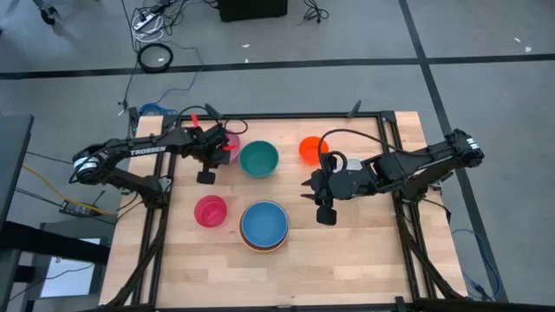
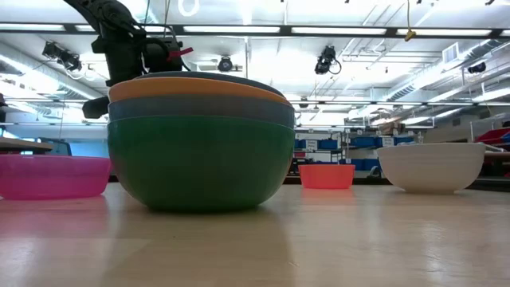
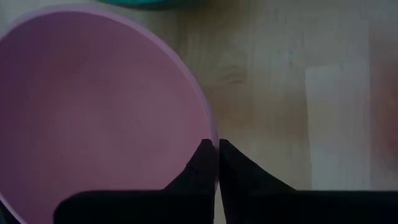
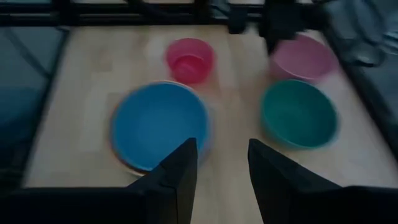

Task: Nest bowls inside each other
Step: Stack the pink bowl on top of the dark blue bowl

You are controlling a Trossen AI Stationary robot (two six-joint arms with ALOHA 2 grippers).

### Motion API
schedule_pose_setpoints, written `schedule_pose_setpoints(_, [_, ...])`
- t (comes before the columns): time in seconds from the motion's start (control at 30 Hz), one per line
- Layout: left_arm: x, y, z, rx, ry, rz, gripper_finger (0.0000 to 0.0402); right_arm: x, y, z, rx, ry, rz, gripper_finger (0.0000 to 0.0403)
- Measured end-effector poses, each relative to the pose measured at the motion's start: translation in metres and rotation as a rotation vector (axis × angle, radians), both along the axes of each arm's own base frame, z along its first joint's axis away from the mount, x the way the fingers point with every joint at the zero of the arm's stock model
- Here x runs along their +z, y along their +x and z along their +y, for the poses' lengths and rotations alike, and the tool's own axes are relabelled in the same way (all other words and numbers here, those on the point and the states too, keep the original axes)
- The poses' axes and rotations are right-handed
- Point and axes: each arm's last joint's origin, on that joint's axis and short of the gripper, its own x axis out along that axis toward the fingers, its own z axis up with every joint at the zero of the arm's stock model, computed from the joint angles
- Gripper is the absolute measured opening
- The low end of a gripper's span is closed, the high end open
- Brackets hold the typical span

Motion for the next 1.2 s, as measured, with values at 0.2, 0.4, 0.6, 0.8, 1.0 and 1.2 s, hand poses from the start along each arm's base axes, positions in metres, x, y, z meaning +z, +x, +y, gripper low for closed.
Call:
schedule_pose_setpoints(0.2, [0.034,0.001,-0.002,0.04,0.057,-0.034,0.0006,-0.014,-0.016,-0.013,-0.218,-0.101,0.165,0.0129])
schedule_pose_setpoints(0.4, [0.105,-0.004,-0.023,0.03,0.069,-0.199,0.0006,-0.02,-0.026,-0.02,-0.373,-0.081,0.226,0.0124])
schedule_pose_setpoints(0.6, [0.141,0.004,-0.069,-0.117,-0.139,-0.427,0.0006,-0.022,-0.033,-0.024,-0.488,-0.067,0.241,0.0112])
schedule_pose_setpoints(0.8, [0.137,0.027,-0.123,-0.258,-0.277,-0.46,0.0006,-0.025,-0.04,-0.025,-0.573,-0.022,0.271,0.0101])
schedule_pose_setpoints(1.0, [0.122,0.058,-0.163,-0.337,-0.34,-0.485,0.0005,-0.036,-0.041,-0.025,-0.585,-0.015,0.315,0.01])
schedule_pose_setpoints(1.2, [0.09,0.083,-0.181,-0.301,-0.365,-0.36,0.0005,-0.048,-0.042,-0.025,-0.597,-0.003,0.351,0.0102])
